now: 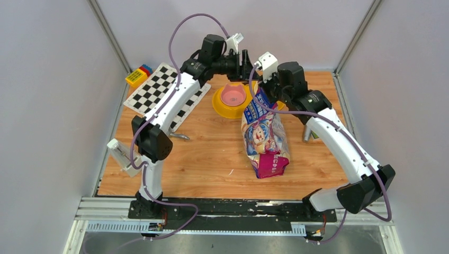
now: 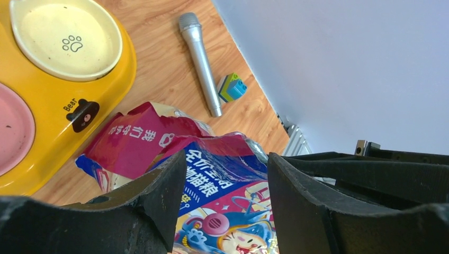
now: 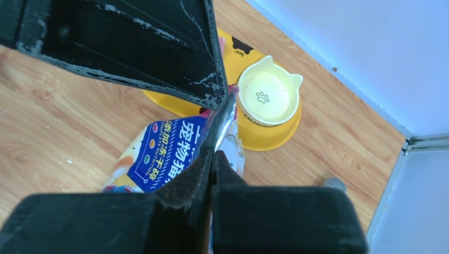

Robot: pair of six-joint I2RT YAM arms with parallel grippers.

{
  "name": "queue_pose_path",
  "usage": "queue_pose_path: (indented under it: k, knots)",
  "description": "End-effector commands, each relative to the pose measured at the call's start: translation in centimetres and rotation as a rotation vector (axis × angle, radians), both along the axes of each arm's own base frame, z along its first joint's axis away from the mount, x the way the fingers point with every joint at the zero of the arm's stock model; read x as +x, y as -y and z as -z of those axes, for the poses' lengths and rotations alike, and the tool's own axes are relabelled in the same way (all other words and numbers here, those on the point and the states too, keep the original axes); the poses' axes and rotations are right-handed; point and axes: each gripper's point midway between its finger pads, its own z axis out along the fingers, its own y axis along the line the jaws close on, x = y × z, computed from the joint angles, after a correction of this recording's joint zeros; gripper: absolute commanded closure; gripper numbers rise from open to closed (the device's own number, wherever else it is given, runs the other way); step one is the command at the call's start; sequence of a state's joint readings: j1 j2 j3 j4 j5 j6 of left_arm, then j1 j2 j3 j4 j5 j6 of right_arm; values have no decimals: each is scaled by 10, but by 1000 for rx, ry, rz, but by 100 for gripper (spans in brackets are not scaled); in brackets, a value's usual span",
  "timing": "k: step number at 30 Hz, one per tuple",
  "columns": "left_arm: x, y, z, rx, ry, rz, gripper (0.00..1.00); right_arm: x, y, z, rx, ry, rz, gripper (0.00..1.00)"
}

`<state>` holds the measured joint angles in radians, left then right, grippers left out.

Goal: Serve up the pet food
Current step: Open the pet food bag at the center of the board.

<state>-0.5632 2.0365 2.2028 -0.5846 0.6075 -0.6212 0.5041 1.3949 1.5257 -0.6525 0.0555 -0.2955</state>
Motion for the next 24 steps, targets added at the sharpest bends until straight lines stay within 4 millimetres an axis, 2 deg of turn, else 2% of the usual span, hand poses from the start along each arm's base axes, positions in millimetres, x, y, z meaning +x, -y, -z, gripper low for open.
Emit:
queue_pose_path:
  k: [1,9,16,24]
  knots:
    - [-2,10,-19,-53,37,31,34,0,7,-19,-31,71,29,100]
    - [-2,15,-9,-4,34,4,36,-3,1,-18,-46,76,13,100]
    - [-4,13,-7,12,32,-11,61,-2,1,-15,-65,80,20,100]
    - [-7,8,2,51,23,-29,73,1,5,-22,-86,113,47,100]
